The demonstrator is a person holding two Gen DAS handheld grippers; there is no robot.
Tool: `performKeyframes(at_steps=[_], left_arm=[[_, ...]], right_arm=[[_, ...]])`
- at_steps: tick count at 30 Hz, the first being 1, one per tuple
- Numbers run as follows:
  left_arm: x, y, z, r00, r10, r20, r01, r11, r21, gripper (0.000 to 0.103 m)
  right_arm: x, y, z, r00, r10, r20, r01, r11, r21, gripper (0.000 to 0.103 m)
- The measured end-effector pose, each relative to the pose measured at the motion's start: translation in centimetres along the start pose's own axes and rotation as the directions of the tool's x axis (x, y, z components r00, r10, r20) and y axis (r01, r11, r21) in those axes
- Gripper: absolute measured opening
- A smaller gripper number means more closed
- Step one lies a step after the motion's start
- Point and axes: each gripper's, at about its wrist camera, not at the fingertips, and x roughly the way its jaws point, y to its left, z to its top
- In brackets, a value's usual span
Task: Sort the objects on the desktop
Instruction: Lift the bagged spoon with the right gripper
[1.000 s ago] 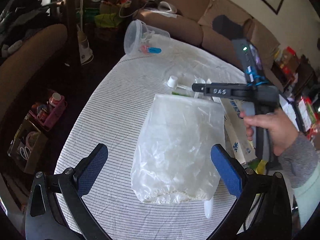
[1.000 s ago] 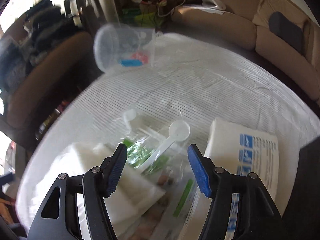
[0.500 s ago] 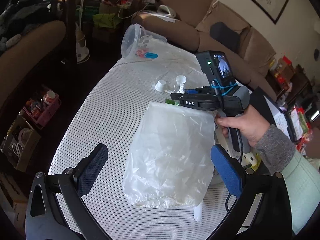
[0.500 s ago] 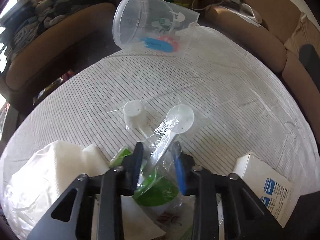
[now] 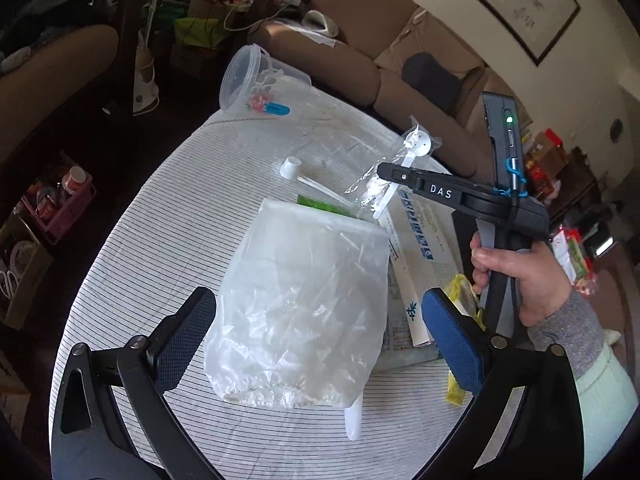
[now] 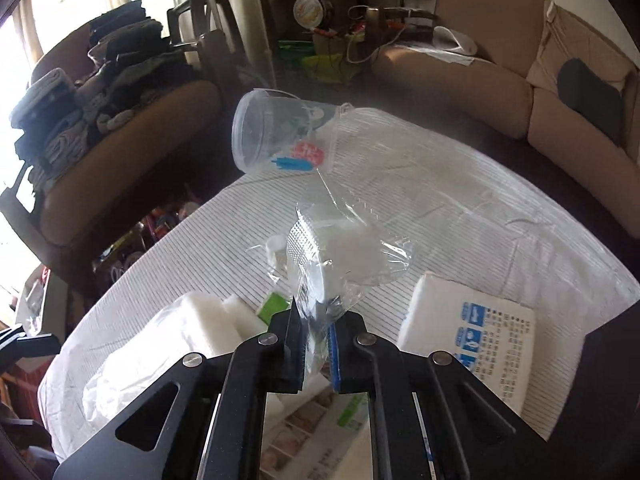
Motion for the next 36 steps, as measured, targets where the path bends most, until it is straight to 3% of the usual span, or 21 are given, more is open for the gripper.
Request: performKeyframes(at_steps=[5,11,13,14,15,17,18,22,23,24,27,29,33,36], left_arm=[[0.1,0.8,0.1,1.000,-0.006,-0.006,0.006,0.999,-0.038,0.103],[0.0,1.5,0.2,1.000,0.003,-0.008,-0.003,0.999,-0.046,0.103],[0.1,1.6,0.3,1.000,0.000,-0.009,0.000,0.999,-0.050,0.103],[0.1,1.6,0.2,1.000,0.000,-0.010,0.000,0.999,-0.051,0.103],[0.2,1.6,0.2,1.000,-0.001,-0.011,0.001,0.999,-0.053,0.103],[0.4,1.4,0.1,1.000,-0.009,-0.017,0.009,0.999,-0.053,0.103],[0.4,1.2,0.1,1.000,-0.014,-0.020,0.013,0.999,-0.051,0.103],[0.6,0.5,0.0,1.000,-0.015,-0.024,0.014,0.999,-0.037,0.103],[0.6,0.5,0.1,1.000,-0.017,-0.024,0.016,0.999,-0.040,0.103],[0.7,0.5,0.1,1.000,-0.019,-0.024,0.018,0.999,-0.043,0.103],[0.7,0.5,0.1,0.999,-0.020,-0.025,0.019,0.999,-0.049,0.103],[0.7,0.5,0.1,0.999,-0.023,-0.022,0.022,0.998,-0.051,0.103],[0.6,0.7,0.1,1.000,-0.022,-0.016,0.022,0.998,-0.059,0.103],[0.6,0.9,0.0,0.999,-0.033,-0.020,0.032,0.997,-0.069,0.103]], right_arm=[[0.8,0.0,0.6,1.000,-0.008,-0.007,0.008,1.000,-0.018,0.008],[7.0,1.1,0.9,0.990,-0.087,-0.115,0.074,0.991,-0.114,0.012],[8.8,1.0,0.9,0.985,-0.095,-0.143,0.079,0.991,-0.109,0.019],[9.5,1.2,1.0,0.984,-0.107,-0.145,0.091,0.989,-0.116,0.029],[10.0,1.3,1.1,0.982,-0.118,-0.147,0.100,0.987,-0.125,0.046],[11.3,2.1,1.2,0.979,-0.124,-0.159,0.099,0.982,-0.159,0.061],[12.0,2.6,1.2,0.974,-0.146,-0.170,0.112,0.974,-0.195,0.061],[13.0,3.7,1.3,0.974,-0.163,-0.156,0.119,0.959,-0.256,0.060],[13.0,3.7,1.3,0.975,-0.149,-0.163,0.104,0.961,-0.256,0.053],[13.0,4.0,1.2,0.978,-0.118,-0.174,0.070,0.963,-0.262,0.036],[12.7,4.7,0.8,0.975,-0.131,-0.179,0.068,0.946,-0.317,0.021],[12.1,4.1,0.8,0.978,-0.108,-0.177,0.057,0.961,-0.269,0.015],[9.8,2.0,0.9,0.990,-0.084,-0.112,0.064,0.983,-0.172,0.013],[8.9,1.5,0.8,0.991,-0.089,-0.101,0.070,0.981,-0.179,0.012]])
